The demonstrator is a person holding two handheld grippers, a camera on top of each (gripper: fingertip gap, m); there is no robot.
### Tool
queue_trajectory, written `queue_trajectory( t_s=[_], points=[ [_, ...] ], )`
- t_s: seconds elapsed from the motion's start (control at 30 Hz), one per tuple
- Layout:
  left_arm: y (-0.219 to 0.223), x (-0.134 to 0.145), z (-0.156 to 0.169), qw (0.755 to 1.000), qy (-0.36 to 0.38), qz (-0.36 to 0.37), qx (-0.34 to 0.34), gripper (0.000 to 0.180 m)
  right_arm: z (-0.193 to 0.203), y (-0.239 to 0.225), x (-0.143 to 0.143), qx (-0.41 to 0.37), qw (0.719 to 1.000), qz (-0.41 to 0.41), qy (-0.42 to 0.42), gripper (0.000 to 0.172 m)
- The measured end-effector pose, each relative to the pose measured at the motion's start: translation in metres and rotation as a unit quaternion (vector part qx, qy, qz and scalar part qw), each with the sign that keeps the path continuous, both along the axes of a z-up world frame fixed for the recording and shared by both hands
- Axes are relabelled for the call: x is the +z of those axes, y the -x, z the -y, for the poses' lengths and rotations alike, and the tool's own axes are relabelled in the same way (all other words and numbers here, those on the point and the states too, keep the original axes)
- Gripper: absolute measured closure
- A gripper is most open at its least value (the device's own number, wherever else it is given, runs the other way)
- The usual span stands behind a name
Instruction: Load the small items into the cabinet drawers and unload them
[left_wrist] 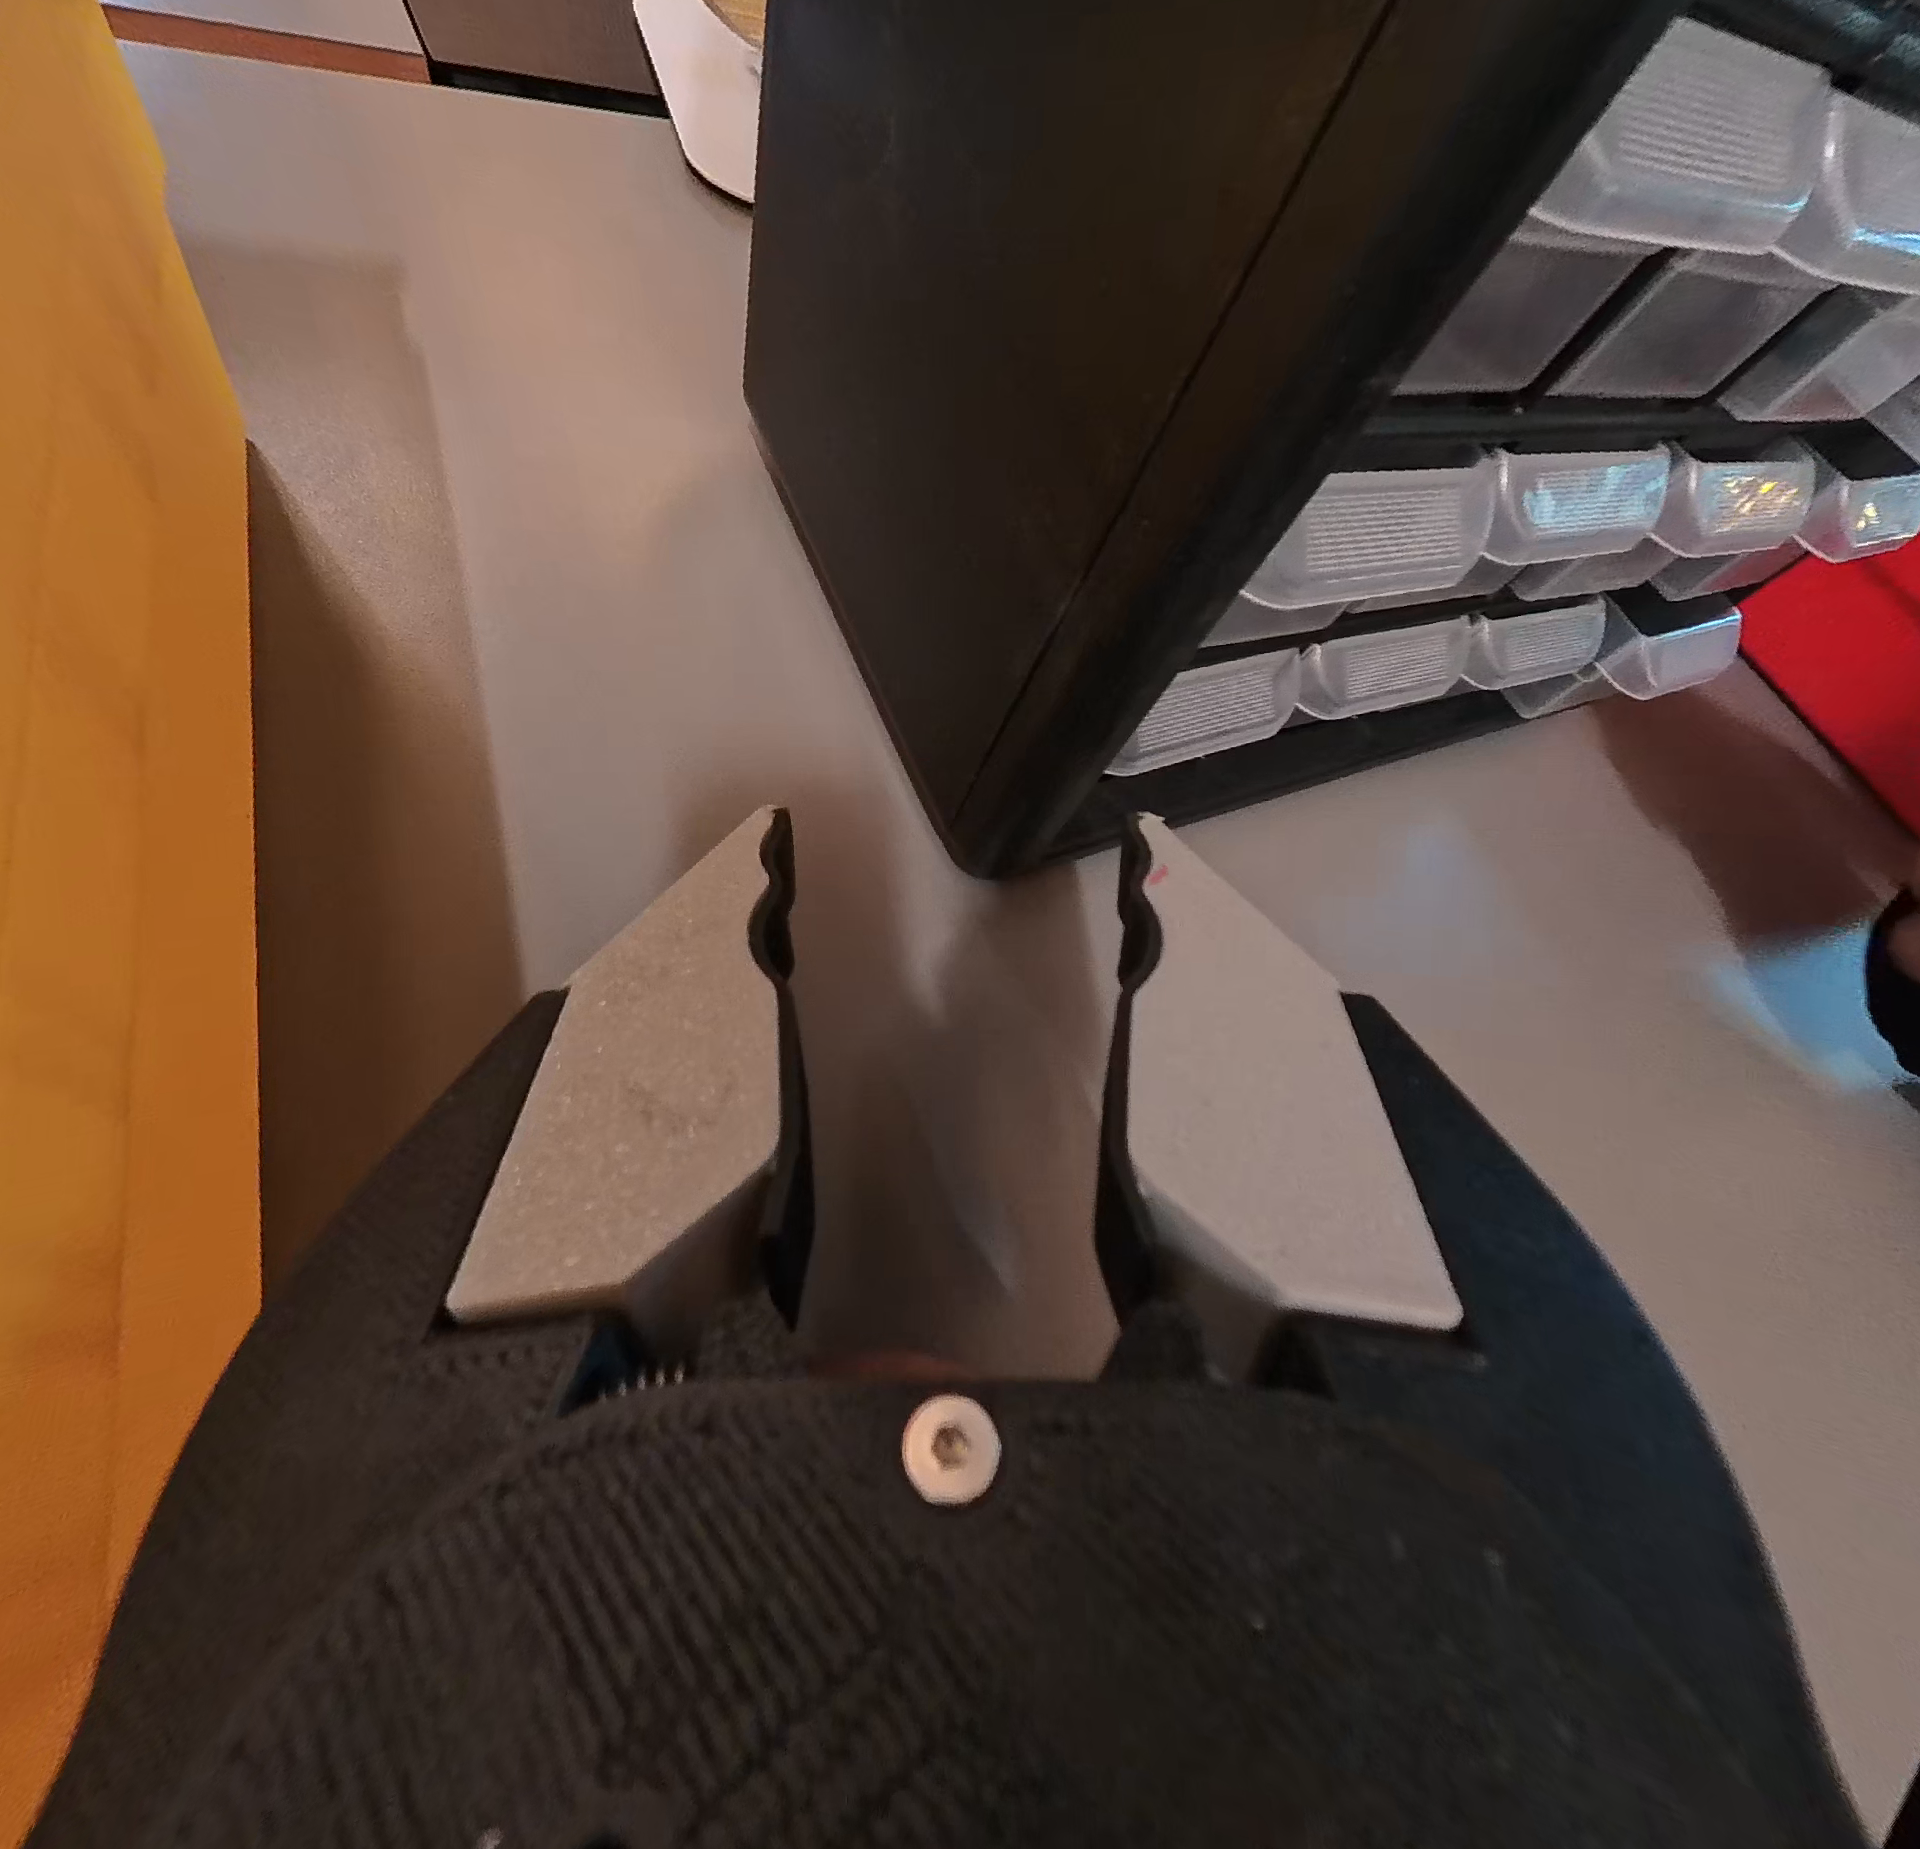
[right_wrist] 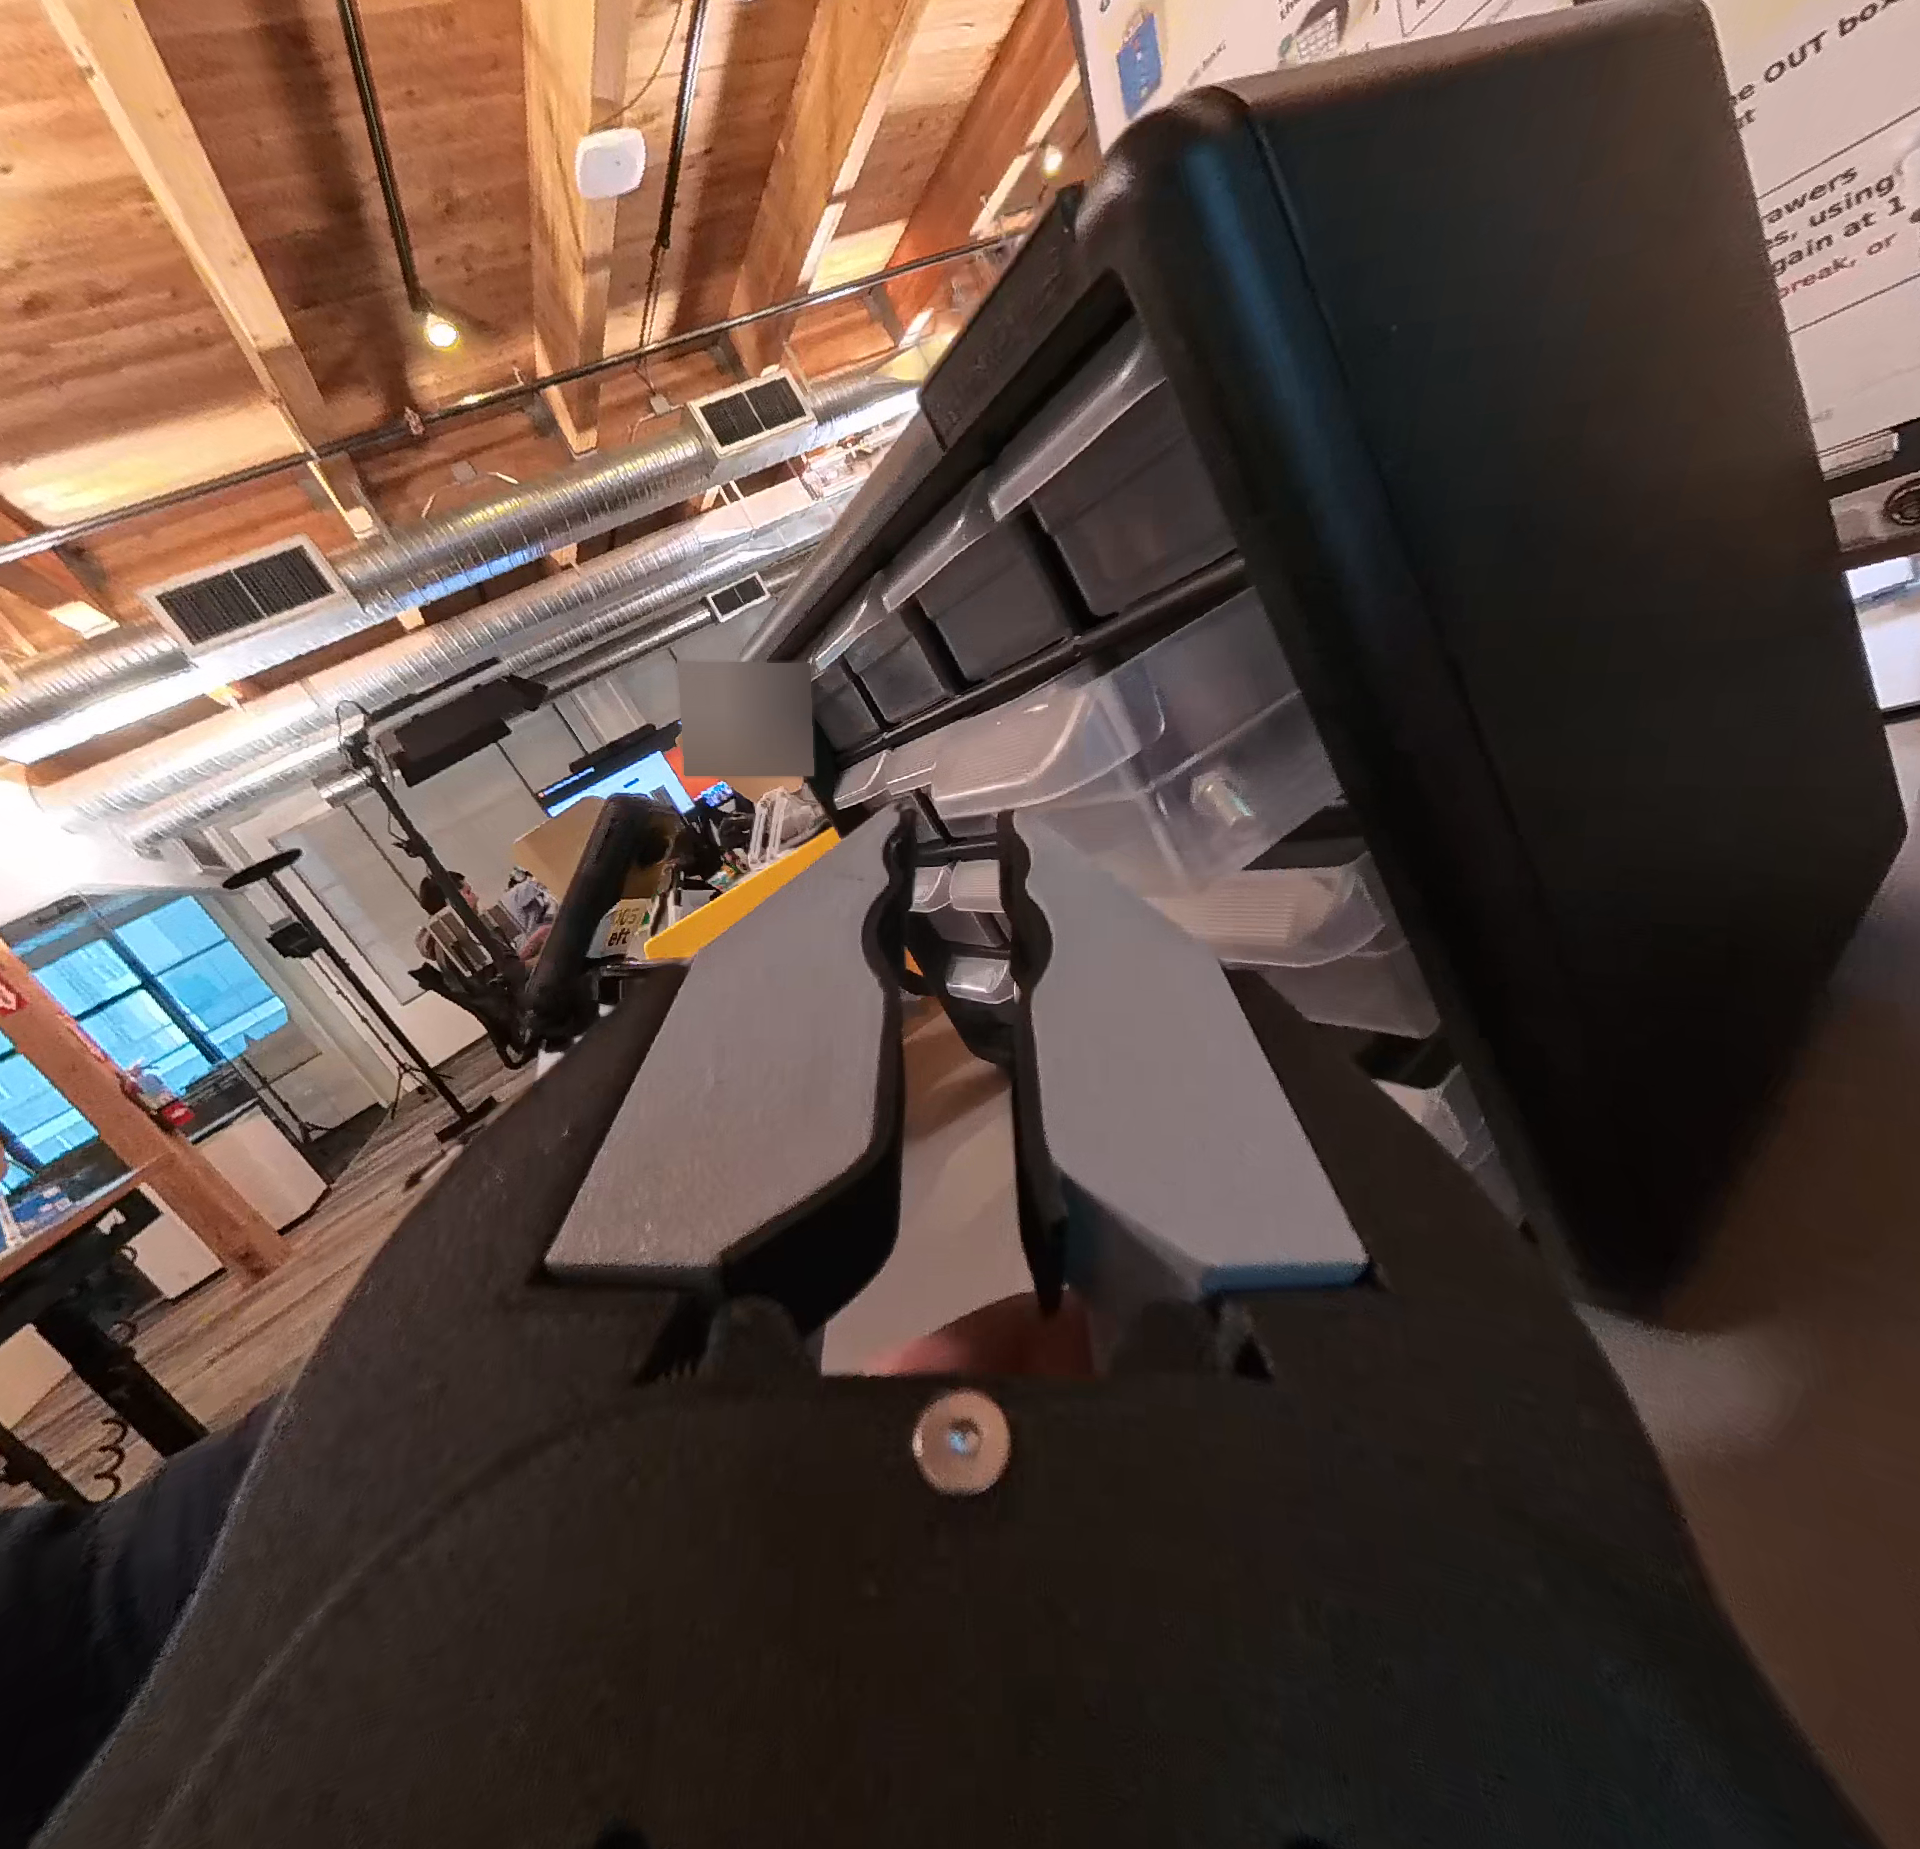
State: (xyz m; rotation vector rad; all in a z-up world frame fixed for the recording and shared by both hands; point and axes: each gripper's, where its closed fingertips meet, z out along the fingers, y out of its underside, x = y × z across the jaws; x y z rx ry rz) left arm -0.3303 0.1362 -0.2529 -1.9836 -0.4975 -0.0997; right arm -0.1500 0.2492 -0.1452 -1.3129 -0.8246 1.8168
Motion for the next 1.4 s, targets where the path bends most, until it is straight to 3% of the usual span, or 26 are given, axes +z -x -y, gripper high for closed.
queue_trajectory(
  t_s=[0.4, 0.63, 0.73, 0.9, 1.1, 1.27, 1.4],
  points=[
    [0.0, 0.0, 0.0, 1.0, -0.001, 0.003, 0.0, 0.119, 0.012, -0.01, -0.001, 0.024, 1.0, 0.006, -0.016, 0.156],
    [0.0, 0.0, 0.0, 1.0, 0.0, 0.004, -0.002, 0.119, 0.025, -0.032, -0.003, 0.007, 0.99, 0.1, -0.099, 0.141],
    [-0.002, -0.002, -0.001, 1.0, 0.007, -0.003, -0.006, 0.119, 0.024, -0.025, -0.007, 0.015, 0.985, 0.124, -0.123, 0.151],
    [0.0, 0.001, 0.0, 1.0, -0.007, 0.008, -0.002, 0.119, 0.028, -0.013, -0.01, 0.039, 0.989, 0.118, -0.086, 0.147],
    [-0.002, 0.0, 0.0, 1.0, -0.002, 0.007, -0.008, 0.119, 0.026, -0.024, -0.017, 0.039, 0.983, 0.151, -0.099, 0.146],
    [-0.001, 0.0, 0.0, 1.0, -0.006, 0.012, -0.007, 0.119, 0.02, -0.048, 0.009, 0.031, 0.961, 0.205, -0.182, 0.149],
    [-0.002, -0.001, -0.001, 1.0, 0.0, 0.008, -0.01, 0.119, 0.0, -0.044, 0.042, -0.001, 0.913, 0.283, -0.295, 0.155]
  ],
)
